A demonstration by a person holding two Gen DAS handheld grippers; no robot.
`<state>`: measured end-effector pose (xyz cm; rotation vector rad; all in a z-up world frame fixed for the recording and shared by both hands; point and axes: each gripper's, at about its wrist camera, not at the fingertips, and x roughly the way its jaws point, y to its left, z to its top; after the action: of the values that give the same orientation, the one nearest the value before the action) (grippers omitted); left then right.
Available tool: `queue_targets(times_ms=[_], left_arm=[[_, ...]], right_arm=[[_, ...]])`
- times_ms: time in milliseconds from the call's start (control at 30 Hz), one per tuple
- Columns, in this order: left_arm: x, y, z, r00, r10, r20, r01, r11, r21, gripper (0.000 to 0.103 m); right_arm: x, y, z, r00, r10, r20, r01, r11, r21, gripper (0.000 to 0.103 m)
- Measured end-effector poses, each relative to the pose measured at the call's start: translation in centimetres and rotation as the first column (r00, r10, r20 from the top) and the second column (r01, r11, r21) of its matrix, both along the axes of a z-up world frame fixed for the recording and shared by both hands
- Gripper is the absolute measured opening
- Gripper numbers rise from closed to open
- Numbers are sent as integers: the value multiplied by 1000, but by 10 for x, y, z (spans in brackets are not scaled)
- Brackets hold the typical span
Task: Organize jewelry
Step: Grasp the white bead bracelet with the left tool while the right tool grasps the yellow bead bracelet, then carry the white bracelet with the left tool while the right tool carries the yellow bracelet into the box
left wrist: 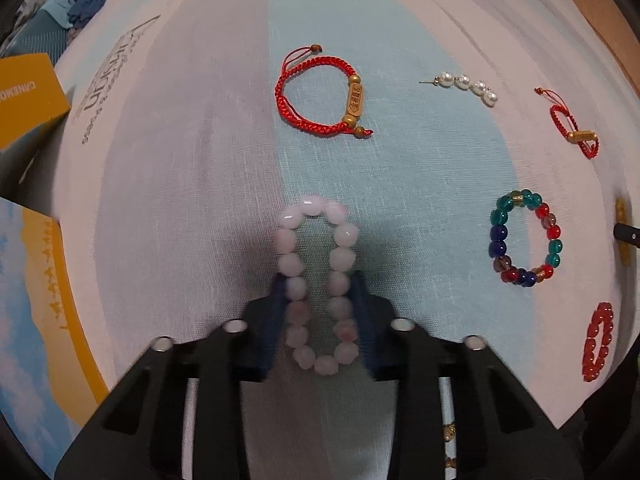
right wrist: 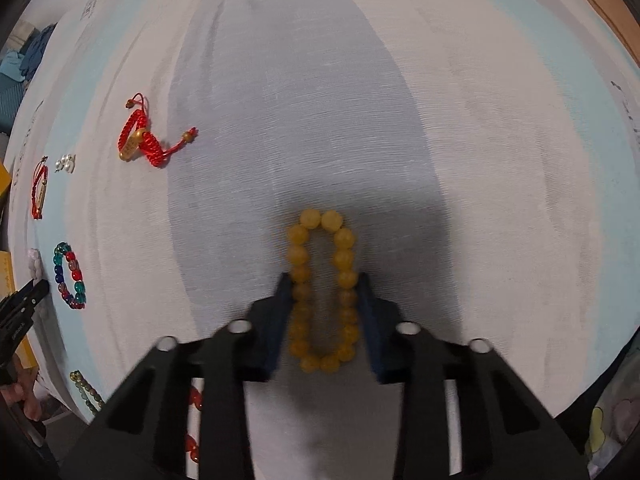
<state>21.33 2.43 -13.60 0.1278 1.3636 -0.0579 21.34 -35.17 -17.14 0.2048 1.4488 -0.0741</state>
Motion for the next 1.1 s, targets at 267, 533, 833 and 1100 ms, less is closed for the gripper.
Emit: queue_targets(times_ms=[267,533,833,1100], left_arm=[[-2,17,4,1000,15,-5,-15,996,-89,19],[-15,14,20,1000,5,27,-3,996,-89,19],[-38,9,49,997,5,80,3,995,-95,19],[-50,6,77,991,9,131,3,996,-89,20]], right_arm=[[-19,-16,13,997,-24,72,21,999,41,9],[-33,-15,34,988,-19,154,11,998,56,9],[-52,-4,65,977,-8,211,-4,998,59,9],[-62,13,95,966,7,257,-19,999,44,9]])
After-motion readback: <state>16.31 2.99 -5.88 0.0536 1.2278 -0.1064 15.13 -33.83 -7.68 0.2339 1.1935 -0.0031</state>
